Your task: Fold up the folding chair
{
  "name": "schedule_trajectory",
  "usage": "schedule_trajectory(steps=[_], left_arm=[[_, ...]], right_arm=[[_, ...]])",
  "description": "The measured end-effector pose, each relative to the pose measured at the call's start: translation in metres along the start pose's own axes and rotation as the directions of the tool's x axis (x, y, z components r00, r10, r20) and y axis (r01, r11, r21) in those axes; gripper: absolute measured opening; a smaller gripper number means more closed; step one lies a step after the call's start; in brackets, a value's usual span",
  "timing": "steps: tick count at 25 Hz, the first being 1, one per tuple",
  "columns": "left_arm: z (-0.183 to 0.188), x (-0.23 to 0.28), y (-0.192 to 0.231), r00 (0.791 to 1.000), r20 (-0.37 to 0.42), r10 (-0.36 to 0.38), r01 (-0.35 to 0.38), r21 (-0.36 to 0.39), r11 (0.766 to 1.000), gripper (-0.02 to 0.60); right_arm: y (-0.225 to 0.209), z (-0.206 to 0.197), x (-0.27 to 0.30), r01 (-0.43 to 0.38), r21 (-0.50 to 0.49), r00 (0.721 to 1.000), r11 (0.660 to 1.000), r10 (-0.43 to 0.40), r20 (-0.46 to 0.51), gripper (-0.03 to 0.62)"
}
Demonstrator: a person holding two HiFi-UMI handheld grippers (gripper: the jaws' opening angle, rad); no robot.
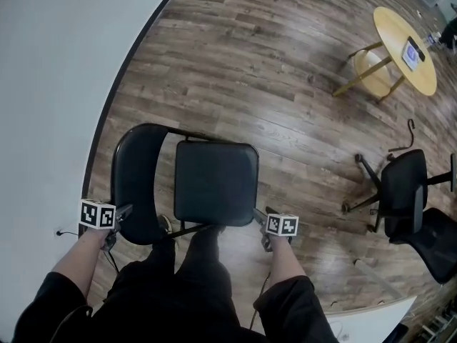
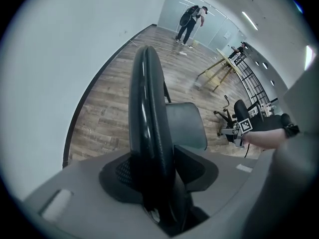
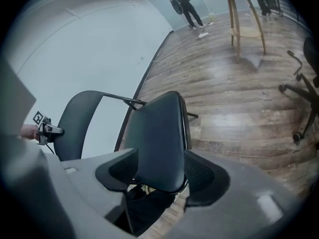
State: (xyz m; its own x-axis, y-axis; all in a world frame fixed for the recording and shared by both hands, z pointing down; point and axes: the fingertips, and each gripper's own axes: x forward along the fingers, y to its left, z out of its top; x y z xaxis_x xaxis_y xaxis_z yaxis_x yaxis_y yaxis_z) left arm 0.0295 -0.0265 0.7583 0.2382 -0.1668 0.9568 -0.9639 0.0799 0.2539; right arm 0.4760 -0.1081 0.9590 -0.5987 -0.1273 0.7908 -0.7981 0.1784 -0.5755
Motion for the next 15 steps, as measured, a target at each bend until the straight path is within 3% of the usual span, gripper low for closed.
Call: schedule_trajectory(steps=[15], left_arm=[[-0.001, -0.007, 0.005, 0.999, -0.016, 0.050, -0.050, -0.011, 0.999, 0.176]], right_arm=[[-0.025, 0.005, 0.052, -0.029, 0.016, 0.998, 0.999, 0.030, -0.060, 0.279]])
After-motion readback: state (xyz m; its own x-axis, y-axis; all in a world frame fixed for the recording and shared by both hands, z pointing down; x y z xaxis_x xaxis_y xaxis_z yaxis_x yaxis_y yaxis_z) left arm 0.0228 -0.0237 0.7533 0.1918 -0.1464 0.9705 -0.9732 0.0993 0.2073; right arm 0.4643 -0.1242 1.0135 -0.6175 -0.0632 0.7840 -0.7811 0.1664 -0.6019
